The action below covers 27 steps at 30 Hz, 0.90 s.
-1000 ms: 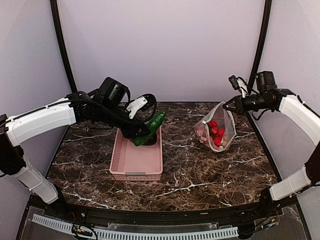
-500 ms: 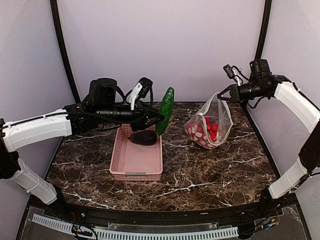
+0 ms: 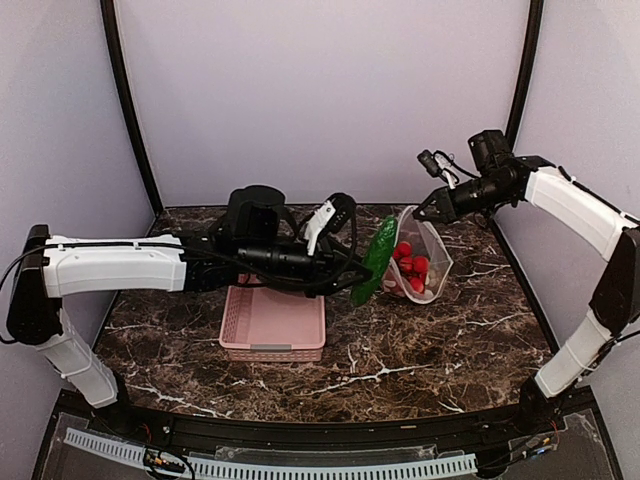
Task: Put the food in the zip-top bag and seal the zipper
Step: Pick up the fake vegetable from the bin, then place the fake vegetable in the zipper food storage bag.
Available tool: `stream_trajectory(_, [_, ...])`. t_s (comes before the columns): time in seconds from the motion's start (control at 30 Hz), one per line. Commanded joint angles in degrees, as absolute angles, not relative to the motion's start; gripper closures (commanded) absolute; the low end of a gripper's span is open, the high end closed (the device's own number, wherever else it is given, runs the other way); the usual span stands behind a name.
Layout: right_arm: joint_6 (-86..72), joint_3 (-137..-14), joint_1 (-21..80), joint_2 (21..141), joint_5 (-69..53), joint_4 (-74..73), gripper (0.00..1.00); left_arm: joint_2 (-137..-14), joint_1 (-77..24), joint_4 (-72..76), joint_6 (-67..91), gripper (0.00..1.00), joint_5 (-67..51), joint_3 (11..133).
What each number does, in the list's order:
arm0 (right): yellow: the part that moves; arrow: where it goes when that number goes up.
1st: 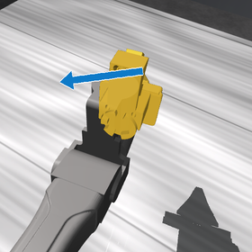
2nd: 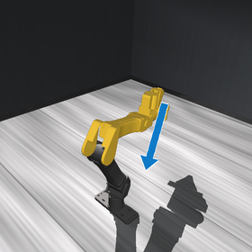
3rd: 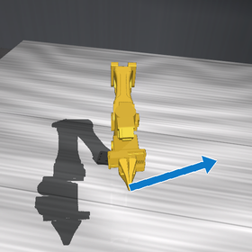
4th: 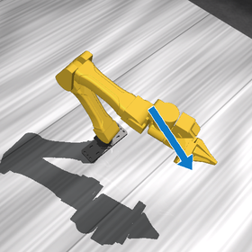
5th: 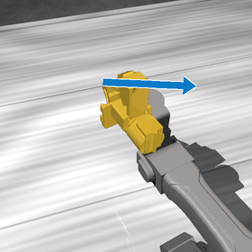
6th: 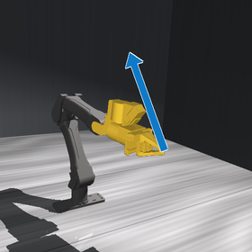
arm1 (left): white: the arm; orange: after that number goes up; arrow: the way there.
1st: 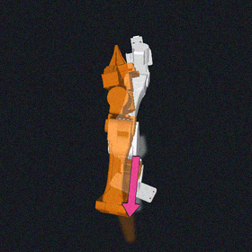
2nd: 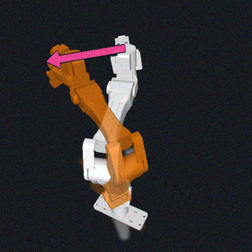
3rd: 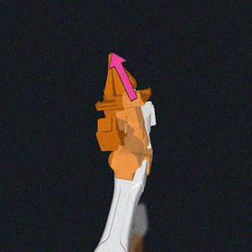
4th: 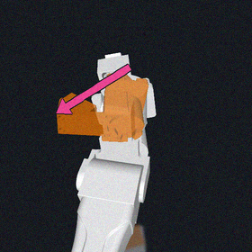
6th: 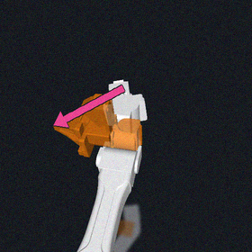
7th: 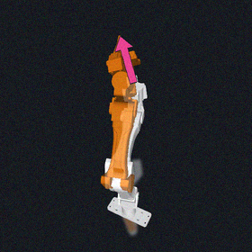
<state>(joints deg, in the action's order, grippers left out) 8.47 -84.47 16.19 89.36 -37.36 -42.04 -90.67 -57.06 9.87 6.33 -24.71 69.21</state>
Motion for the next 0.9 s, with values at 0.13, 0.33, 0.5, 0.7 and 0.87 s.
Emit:
stream_trajectory(0.13, [9.23, -86.75, 17.96, 90.28, -37.44, -41.82, 1.0, -95.31, -59.53, 20.55, 10.1, 0.8, -24.87, 73.75])
stream_trajectory(0.33, [9.31, -88.76, 19.0, 91.5, -38.04, -43.06, 1.0, -97.47, -60.18, 27.22, 12.06, 0.81, -20.86, 73.56])
stream_trajectory(0.5, [9.4, -91.31, 19.92, 92.02, -37.89, -44.65, 1.0, -99.06, -60.46, 30.55, 12.22, 0.81, -17.59, 74.44])
stream_trajectory(0.7, [9.61, -92.7, 20.12, 91.68, -37.79, -46.26, 1.0, -99.89, -60.64, 36.15, 11.8, 0.82, -12.89, 73.34])
stream_trajectory(0.87, [9.9, -91.15, 20.08, 91.04, -38.44, -46.12, 1.0, -101.37, -60.93, 39.49, 10.76, 0.82, -11.37, 72.99])
